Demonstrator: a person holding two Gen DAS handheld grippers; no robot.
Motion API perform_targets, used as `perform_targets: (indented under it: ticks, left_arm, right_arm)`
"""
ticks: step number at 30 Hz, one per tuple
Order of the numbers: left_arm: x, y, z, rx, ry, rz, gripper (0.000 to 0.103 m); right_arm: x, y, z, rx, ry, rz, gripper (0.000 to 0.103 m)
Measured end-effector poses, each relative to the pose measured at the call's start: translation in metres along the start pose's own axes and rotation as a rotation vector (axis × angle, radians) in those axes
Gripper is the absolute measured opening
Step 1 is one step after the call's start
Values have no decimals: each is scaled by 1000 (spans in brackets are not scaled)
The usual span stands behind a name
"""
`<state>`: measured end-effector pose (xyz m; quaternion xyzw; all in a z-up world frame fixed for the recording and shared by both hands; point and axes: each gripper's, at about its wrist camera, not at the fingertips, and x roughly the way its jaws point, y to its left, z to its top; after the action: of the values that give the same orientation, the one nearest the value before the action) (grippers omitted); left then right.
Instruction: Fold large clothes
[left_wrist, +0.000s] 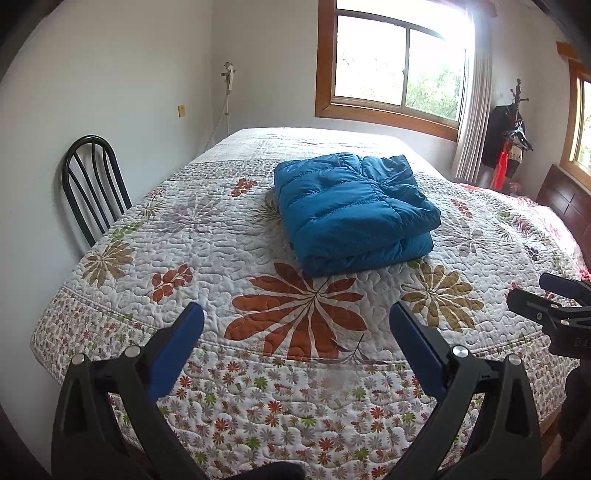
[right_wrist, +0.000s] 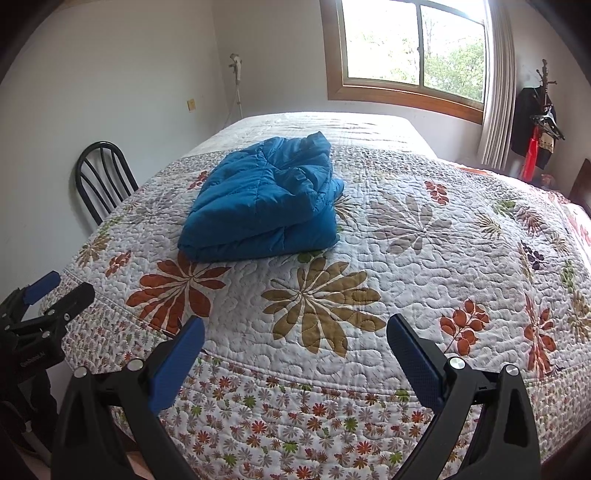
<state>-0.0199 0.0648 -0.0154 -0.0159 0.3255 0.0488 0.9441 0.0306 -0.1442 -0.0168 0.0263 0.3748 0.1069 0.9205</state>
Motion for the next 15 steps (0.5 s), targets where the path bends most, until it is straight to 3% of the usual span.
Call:
perform_targets:
  ticks: [15]
  left_arm:
    - [4, -1, 1, 6, 9, -11, 100]
  right_arm:
    - [6, -2, -1, 1, 16, -6, 99]
